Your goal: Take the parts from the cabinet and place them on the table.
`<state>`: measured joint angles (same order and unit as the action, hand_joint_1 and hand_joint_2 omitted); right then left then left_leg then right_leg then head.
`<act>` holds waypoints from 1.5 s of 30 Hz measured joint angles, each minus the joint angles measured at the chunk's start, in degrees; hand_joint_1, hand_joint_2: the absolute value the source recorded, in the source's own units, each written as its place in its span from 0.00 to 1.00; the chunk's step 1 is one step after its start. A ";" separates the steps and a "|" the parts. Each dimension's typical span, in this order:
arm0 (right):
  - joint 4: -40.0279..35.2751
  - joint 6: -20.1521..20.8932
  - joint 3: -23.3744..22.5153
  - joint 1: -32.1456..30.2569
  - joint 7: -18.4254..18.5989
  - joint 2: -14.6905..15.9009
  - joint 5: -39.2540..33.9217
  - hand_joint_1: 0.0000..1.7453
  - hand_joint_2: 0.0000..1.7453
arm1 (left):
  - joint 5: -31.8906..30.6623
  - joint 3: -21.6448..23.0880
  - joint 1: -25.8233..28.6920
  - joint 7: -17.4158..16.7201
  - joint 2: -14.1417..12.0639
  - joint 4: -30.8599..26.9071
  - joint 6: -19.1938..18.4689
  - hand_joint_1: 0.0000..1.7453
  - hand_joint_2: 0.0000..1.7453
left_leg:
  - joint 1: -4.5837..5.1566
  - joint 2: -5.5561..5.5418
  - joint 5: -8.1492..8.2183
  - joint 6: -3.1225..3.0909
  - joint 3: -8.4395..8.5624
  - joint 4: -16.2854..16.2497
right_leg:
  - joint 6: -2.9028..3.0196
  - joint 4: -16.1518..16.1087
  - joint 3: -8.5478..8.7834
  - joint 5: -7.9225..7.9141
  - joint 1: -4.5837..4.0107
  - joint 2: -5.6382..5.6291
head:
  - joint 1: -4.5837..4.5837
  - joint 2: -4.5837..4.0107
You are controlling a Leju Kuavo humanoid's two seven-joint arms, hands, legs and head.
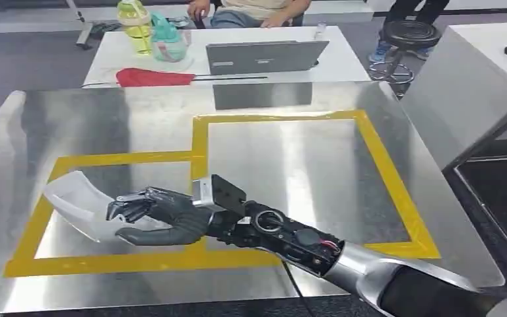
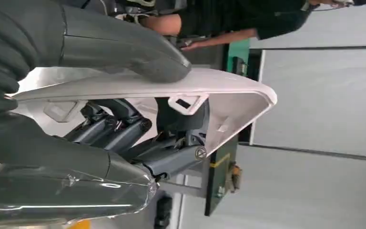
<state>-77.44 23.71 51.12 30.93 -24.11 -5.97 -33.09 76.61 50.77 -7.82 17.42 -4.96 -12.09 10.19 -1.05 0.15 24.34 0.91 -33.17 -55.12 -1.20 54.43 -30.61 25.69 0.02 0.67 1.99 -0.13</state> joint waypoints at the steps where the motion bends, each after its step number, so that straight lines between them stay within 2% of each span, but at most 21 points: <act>1: 0.02 0.02 0.04 0.00 0.00 0.00 -0.02 1.00 1.00 | 0.02 0.00 0.11 0.00 0.00 0.00 0.00 0.00 1.00 | 0.21 -0.13 0.04 -0.36 -0.02 -0.08 | -0.29 -0.09 0.09 -0.05 0.18 0.10 | 0.02 0.00; 3: 0.02 0.07 0.22 0.02 0.00 -0.02 -0.02 1.00 1.00 | 0.04 0.00 0.10 -0.02 0.07 0.00 0.02 0.00 1.00 | -0.10 -0.24 -0.27 -1.15 0.16 0.32 | -1.00 1.31 -0.27 1.30 0.45 -0.13 | 0.09 0.00; 6: 0.07 0.09 0.33 -0.02 -0.02 0.00 -0.04 1.00 1.00 | 0.02 -0.02 0.08 -0.02 -0.02 0.00 0.02 0.00 1.00 | 0.11 -0.42 -0.20 -1.74 0.12 0.28 | -1.41 14.76 -6.27 8.25 0.50 -0.36 | 1.27 0.00; 8: 0.26 0.09 0.37 -0.15 -0.02 0.00 -0.02 1.00 1.00 | 0.02 0.00 0.16 -0.09 0.00 0.00 0.02 0.00 1.00 | 0.30 -0.66 -0.18 -1.78 0.15 0.25 | -1.42 19.95 -8.90 9.26 0.49 -0.38 | 1.44 0.00; 9: 0.28 0.09 0.39 -0.20 -0.02 0.00 -0.04 1.00 1.00 | 0.04 0.00 0.16 -0.09 0.00 0.00 0.02 0.00 1.00 | 0.35 -0.88 -0.17 -1.78 0.19 0.22 | -1.23 18.14 -8.20 7.63 0.48 -0.41 | 1.49 0.00; 12: 0.26 0.11 0.39 -0.12 -0.02 -0.02 -0.06 1.00 1.00 | 0.02 0.00 0.08 -0.09 0.09 0.00 0.02 0.00 1.00 | 0.42 -1.58 -0.11 -1.69 0.55 0.24 | -0.09 3.17 -1.27 -0.18 0.32 -1.09 | 1.92 0.00; 16: 0.26 0.15 0.41 -0.02 -0.02 -0.02 -0.09 1.00 1.00 | 0.07 0.00 0.22 -0.09 0.22 0.00 0.02 0.00 1.00 | 0.32 -1.82 -0.45 -0.61 0.17 0.50 | 0.45 0.58 -0.47 0.07 -0.25 -1.54 | 1.57 0.00; 18: 0.26 0.15 0.41 0.04 -0.02 -0.24 -0.09 1.00 1.00 | 0.09 0.00 0.25 -0.09 0.09 -0.02 0.07 0.00 1.00 | 0.34 -1.66 -0.03 0.00 0.17 0.23 | 1.13 -0.81 0.23 -0.82 0.54 -1.18 | 1.42 0.00; 21: 0.28 0.18 0.48 0.07 0.00 -0.39 -0.11 1.00 1.00 | 0.07 0.00 0.11 -0.09 0.15 0.00 0.07 0.00 1.00 | 0.26 -0.86 6.56 0.80 -5.43 -11.92 | 1.62 -1.12 0.25 -0.99 0.43 -0.67 | -0.02 0.00; 23: 0.39 0.22 0.55 -0.01 0.02 -0.39 -0.15 1.00 1.00 | 0.07 0.00 0.22 -0.09 0.15 0.00 0.07 0.00 1.00 | 0.24 -0.69 8.34 1.12 -8.54 -18.20 | 1.63 -1.09 0.15 -0.98 0.37 -0.39 | -0.15 0.00; 25: 0.42 0.24 0.63 -0.01 0.07 -0.39 -0.24 1.00 1.00 | 0.07 -0.02 0.34 -0.09 0.11 0.00 0.07 0.00 1.00 | 0.14 -0.58 4.95 1.12 -6.17 -13.54 | 1.55 -1.03 0.25 -0.93 0.38 -0.31 | -0.33 0.00; 27: 0.42 0.24 0.66 0.02 0.07 -0.46 -0.24 1.00 1.00 | 0.07 -0.02 0.28 -0.09 -0.11 0.00 0.07 0.00 1.00 | 0.10 0.01 -0.13 0.89 -0.23 -2.04 | 1.22 -0.71 0.37 -0.67 0.41 -0.20 | -0.44 0.00; 28: 0.42 0.24 0.66 0.04 0.07 -0.48 -0.24 1.00 1.00 | 0.07 -0.02 0.17 -0.09 -0.07 0.00 0.07 0.00 1.00 | 0.30 0.59 0.24 0.68 0.97 0.78 | 0.87 -0.51 0.20 -0.45 0.06 -0.15 | -0.52 0.00; 33: 0.42 0.24 0.76 0.04 0.09 -0.48 -0.24 1.00 1.00 | 0.02 -0.02 0.25 -0.09 0.02 0.00 0.04 0.00 1.00 | 0.19 -0.28 -0.31 -0.93 0.95 1.05 | -0.43 0.10 0.02 0.32 0.07 -0.03 | -0.04 0.00; 35: 0.37 0.24 0.76 0.10 0.07 -0.48 -0.24 1.00 1.00 | 0.00 -0.02 0.16 -0.09 -0.04 0.00 0.04 0.00 1.00 | 0.17 -0.42 -0.28 -1.49 0.93 1.04 | -0.86 5.96 -2.29 4.22 0.16 -0.38 | 0.81 0.00; 37: 0.39 0.24 0.79 -0.05 0.09 -0.48 -0.24 1.00 1.00 | 0.00 -0.02 0.22 -0.09 -0.07 0.00 0.04 0.00 1.00 | 0.30 -0.63 -0.24 -1.65 0.90 1.02 | -1.15 16.68 -7.19 8.86 0.29 -0.39 | 1.27 0.00; 38: 0.42 0.24 0.81 -0.13 0.09 -0.48 -0.24 1.00 1.00 | 0.00 -0.02 0.29 -0.09 -0.07 0.00 0.04 0.00 1.00 | 0.33 -0.80 -0.23 -1.65 0.91 1.01 | -1.19 19.57 -8.62 9.48 0.31 -0.41 | 1.36 0.00; 40: 0.42 0.24 0.83 -0.26 0.09 -0.48 -0.24 1.00 1.00 | 0.00 -0.02 0.34 -0.11 -0.04 0.00 0.04 0.00 1.00 | 0.32 -1.34 -0.21 -1.63 1.04 0.98 | -0.97 16.58 -7.47 6.48 0.31 -0.46 | 1.46 0.00; 42: 0.42 0.24 0.83 -0.22 0.09 -0.48 -0.24 1.00 1.00 | 0.00 -0.02 0.26 -0.15 0.00 0.00 0.04 0.00 1.00 | 0.31 -2.00 -0.15 -1.53 1.36 0.98 | -0.39 5.53 -2.23 0.71 0.31 -0.88 | 1.77 0.00; 43: 0.39 0.24 0.83 -0.19 0.09 -0.48 -0.24 1.00 1.00 | -0.02 -0.02 0.25 -0.15 0.09 0.00 0.04 0.00 1.00 | 0.28 -2.21 -0.09 -1.41 1.33 1.02 | -0.03 1.14 -0.41 -0.39 0.30 -1.88 | 1.97 0.00; 45: 0.39 0.24 0.87 -0.18 0.07 -0.48 -0.24 1.00 1.00 | -0.02 -0.02 0.15 -0.15 0.07 0.00 0.04 0.00 1.00 | 0.52 -2.62 -0.24 -0.81 0.86 0.80 | 0.04 0.15 -0.08 -0.05 0.08 -1.95 | 1.64 0.00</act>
<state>-77.05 23.96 52.00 30.75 -24.04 -6.45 -33.33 76.59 50.75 -7.67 17.27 -4.90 -12.09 10.23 -0.53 -2.46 24.10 0.10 -32.31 -54.31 -1.16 54.59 -30.68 25.63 0.10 -1.28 3.63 -0.13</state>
